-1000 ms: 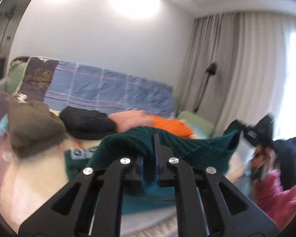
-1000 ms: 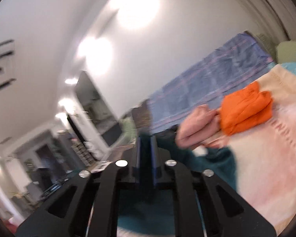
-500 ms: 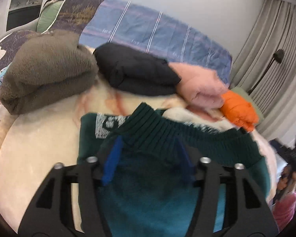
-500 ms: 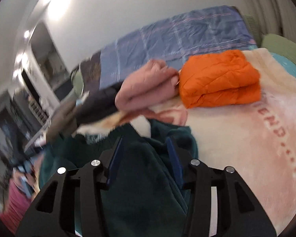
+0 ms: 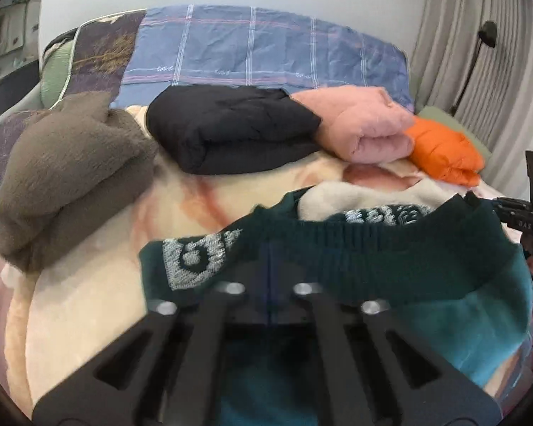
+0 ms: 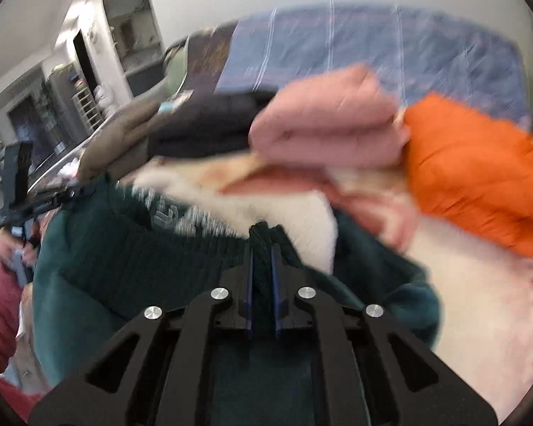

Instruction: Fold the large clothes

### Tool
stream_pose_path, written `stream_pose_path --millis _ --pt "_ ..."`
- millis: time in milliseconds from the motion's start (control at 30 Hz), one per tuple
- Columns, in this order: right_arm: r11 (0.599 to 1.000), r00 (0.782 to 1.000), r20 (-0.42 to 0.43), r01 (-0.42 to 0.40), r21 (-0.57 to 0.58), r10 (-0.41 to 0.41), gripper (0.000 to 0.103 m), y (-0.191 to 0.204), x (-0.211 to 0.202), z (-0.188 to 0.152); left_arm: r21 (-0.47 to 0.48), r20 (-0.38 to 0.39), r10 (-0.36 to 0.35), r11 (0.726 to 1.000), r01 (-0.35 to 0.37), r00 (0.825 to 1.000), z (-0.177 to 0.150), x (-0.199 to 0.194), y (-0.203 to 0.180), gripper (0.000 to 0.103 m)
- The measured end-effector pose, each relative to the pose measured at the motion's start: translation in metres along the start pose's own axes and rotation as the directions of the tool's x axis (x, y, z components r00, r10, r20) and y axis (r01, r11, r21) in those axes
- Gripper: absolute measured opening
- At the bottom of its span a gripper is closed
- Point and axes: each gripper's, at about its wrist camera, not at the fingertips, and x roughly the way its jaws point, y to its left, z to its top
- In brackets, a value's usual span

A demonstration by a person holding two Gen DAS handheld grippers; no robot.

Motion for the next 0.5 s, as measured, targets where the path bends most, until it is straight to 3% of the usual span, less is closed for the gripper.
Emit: stream_pose_path --millis 67,100,200,267,333,400,433,500 --pt "0.999 0.989 0.145 0.032 0.027 -0.036 0.007 0.0 -0.04 0.008 -0.026 0.119 0.023 0.999 -0.02 0.993 0.005 -0.026 0.002 0.0" --pt "0.997 0.977 0.208 0.04 0.071 -0.054 0.007 -0.007 -0.061 0.013 -0.074 0.203 0.04 0.997 -0.025 0.978 0.012 -0.047 0.009 0.0" --pt "0.984 0.955 0.267 0.095 0.149 -0.133 0.007 -0.026 -0.085 0.029 -0.177 0.288 0.052 0.984 -0.001 0.956 0.03 -0.072 0.034 0.0" --pt "0.973 0.962 0.215 0.125 0.191 -0.166 0.007 -0.038 -0.068 0.033 -0.2 0.268 0.05 0.98 0.005 0.962 0.037 -0.068 0.043 0.0" --pt "0.965 0.975 0.129 0.154 0.211 -0.184 0.007 -0.046 -0.037 0.029 -0.184 0.18 -0.054 0.979 0.087 0.982 0.036 -0.049 0.042 0.004" --pt "0.964 0.98 0.085 0.16 0.211 -0.181 0.007 -0.049 -0.011 0.02 -0.138 0.097 -0.074 0.987 0.087 0.993 0.027 -0.031 0.031 0.046" --pt "0.963 0.983 0.068 0.154 0.223 -0.173 0.008 -0.052 0.0 0.014 -0.084 0.059 -0.059 0.994 0.064 0.996 0.021 -0.022 0.02 0.072" --pt "0.96 0.985 0.061 0.144 0.24 -0.163 0.008 -0.054 0.011 0.009 0.012 0.0 -0.045 0.999 0.045 0.999 0.012 -0.006 0.005 0.075"
